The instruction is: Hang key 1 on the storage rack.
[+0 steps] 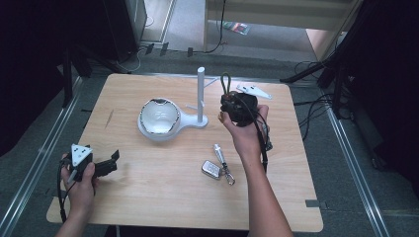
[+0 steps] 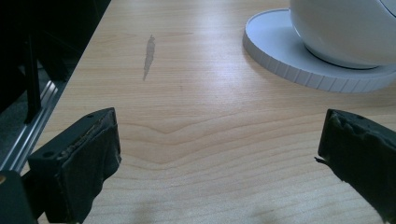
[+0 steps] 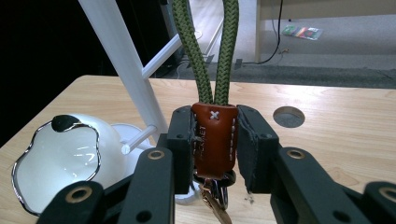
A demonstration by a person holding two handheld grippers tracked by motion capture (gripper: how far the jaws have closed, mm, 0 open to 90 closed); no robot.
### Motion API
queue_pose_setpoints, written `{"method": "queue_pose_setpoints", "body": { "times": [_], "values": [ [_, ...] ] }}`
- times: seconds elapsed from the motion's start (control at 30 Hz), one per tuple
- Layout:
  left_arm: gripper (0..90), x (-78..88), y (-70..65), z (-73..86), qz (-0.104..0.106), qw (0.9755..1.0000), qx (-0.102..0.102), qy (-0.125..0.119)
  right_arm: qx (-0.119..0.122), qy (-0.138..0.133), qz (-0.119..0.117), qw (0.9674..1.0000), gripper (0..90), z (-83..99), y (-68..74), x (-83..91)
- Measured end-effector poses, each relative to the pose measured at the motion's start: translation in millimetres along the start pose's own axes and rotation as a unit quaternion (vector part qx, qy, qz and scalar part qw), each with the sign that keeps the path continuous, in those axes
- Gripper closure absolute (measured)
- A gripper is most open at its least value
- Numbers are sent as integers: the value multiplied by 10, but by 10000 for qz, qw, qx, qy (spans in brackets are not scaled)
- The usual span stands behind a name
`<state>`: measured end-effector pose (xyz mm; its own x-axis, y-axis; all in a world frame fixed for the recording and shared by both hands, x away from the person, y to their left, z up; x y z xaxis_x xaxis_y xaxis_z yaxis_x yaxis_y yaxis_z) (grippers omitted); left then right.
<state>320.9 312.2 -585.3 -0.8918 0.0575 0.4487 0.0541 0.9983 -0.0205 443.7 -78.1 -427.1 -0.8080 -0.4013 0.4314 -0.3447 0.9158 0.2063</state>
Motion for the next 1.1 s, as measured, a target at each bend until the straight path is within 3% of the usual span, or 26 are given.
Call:
{"method": "queue_pose_setpoints", "body": {
  "times": [1.1],
  "values": [
    [0, -2, 1, -1, 13, 10000, 18, 1, -38, 234, -273, 9993, 693, 28, 35, -294]
  ]
}}
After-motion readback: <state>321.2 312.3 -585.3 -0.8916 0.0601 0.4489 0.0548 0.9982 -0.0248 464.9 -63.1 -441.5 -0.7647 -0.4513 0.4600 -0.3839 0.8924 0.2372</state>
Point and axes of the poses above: each handheld gripper's, and its own axes: x roughly backward along the jaws, z roughly out of its underside, y roughly to its left, the point moved 8 cm from there along -x, roughly forward along the jaws, and after that the axes turned 2 degrees about -z, right-handed, at the moved point
